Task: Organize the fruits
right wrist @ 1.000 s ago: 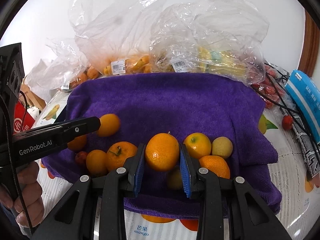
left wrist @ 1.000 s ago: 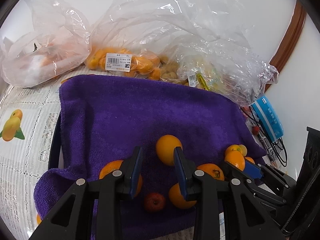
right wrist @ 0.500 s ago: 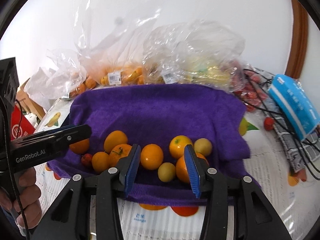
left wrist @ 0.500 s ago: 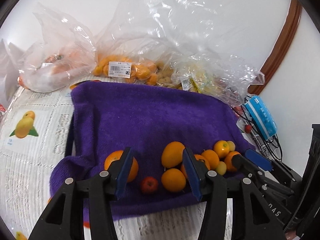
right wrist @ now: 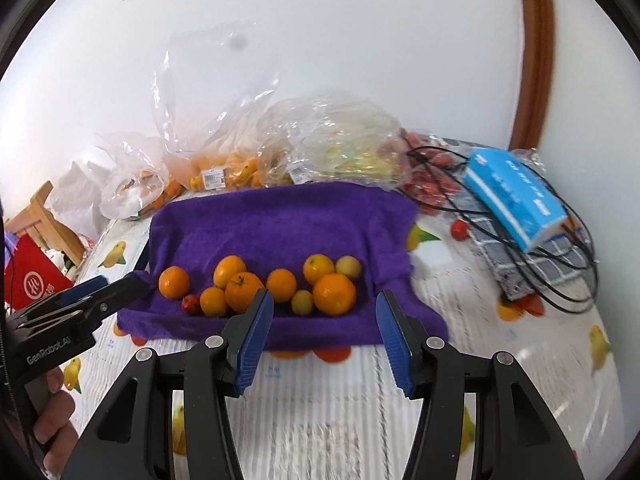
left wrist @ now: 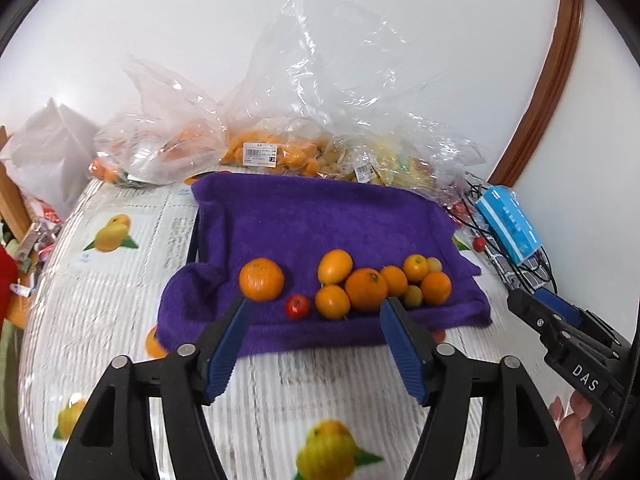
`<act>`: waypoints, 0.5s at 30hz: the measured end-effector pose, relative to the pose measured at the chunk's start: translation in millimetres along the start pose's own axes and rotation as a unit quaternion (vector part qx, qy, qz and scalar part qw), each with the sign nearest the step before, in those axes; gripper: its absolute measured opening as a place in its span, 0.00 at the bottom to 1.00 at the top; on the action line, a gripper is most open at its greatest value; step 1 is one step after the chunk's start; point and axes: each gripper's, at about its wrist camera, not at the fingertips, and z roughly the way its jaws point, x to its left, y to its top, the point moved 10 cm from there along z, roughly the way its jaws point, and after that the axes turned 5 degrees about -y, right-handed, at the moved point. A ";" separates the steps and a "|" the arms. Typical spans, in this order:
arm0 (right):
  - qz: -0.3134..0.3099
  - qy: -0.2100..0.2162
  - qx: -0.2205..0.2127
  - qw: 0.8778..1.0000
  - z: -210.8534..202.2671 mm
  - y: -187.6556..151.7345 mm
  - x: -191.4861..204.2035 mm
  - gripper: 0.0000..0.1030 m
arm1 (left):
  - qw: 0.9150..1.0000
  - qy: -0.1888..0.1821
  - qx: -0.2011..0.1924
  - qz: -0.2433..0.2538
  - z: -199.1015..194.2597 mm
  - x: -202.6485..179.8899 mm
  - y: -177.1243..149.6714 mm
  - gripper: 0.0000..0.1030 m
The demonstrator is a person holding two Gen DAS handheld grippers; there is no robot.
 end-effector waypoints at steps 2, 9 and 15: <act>0.003 -0.007 -0.002 1.000 -9.8 -3.4 -5.0 0.58 | 1.000 0.003 -0.002 0.002 -10.2 -4.4 -4.6 0.72; -0.002 -0.015 -0.038 0.999 -55.3 -14.3 -14.0 0.86 | 0.999 0.020 -0.018 0.020 -47.1 -22.1 -18.1 0.77; -0.003 -0.012 -0.048 0.999 -85.3 -22.7 -19.3 0.93 | 0.998 0.029 -0.040 0.026 -76.3 -32.4 -26.0 0.78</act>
